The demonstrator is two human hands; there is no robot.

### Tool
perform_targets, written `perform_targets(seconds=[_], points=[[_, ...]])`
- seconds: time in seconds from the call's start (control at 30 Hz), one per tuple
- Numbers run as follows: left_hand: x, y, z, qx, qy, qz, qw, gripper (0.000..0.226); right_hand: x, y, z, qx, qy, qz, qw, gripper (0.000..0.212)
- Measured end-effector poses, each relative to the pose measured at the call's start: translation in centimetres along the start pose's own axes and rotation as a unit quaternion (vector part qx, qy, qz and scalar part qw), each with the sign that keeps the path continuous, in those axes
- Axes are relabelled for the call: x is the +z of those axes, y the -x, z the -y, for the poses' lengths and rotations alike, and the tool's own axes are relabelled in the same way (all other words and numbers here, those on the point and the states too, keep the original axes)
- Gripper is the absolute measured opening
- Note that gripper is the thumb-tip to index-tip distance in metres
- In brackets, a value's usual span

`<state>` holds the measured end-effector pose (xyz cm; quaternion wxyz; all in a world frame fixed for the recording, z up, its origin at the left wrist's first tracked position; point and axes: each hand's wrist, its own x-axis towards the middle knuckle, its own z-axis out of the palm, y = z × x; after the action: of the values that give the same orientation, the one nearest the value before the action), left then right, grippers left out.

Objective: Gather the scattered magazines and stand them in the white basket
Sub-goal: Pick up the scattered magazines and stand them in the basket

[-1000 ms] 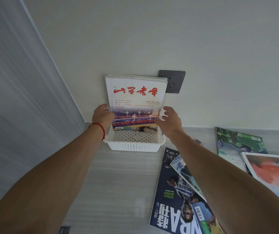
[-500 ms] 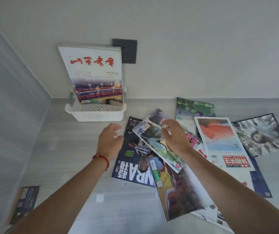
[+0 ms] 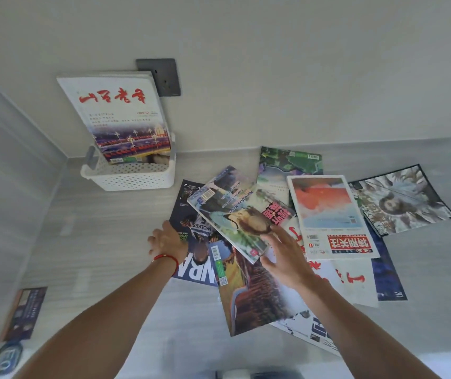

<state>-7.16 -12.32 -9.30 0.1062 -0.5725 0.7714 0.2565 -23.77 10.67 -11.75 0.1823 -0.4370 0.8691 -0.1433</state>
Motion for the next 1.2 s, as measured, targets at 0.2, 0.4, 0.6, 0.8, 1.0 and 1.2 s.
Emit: perform_targets(seconds=[0.2, 0.4, 0.6, 0.8, 1.0, 1.2], points=[[-1.2, -1.8, 0.5, -0.087, 0.089, 0.040, 0.991, 0.055, 0.0, -1.1, 0.6, 0.000, 0.066, 0.023, 0.998, 0.057], [-2.9, -0.6, 0.8, 0.054, 0.113, 0.001, 0.992, 0.025, -1.2, -1.9, 1.8, 0.033, 0.137, 0.047, 0.989, 0.044], [-8.7, 0.8, 0.0, 0.190, -0.106, -0.051, 0.975, 0.045, -4.2, -5.3, 7.0, -0.085, 0.060, -0.052, 0.993, 0.049], [-16.2, 1.3, -0.8, 0.270, -0.187, -0.022, 0.944, 0.034, -7.6, -10.5, 16.1, -0.276, 0.075, -0.053, 0.957, 0.082], [-20.0, 0.8, 1.6, 0.295, -0.188, 0.082, 0.933, 0.022, -7.6, -12.5, 21.4, -0.264, 0.040, 0.086, 0.960, 0.027], [-18.1, -0.5, 9.8, 0.229, -0.082, -0.109, 0.964, 0.033, -5.4, -12.7, 24.5, -0.214, -0.008, 0.160, 0.964, 0.027]])
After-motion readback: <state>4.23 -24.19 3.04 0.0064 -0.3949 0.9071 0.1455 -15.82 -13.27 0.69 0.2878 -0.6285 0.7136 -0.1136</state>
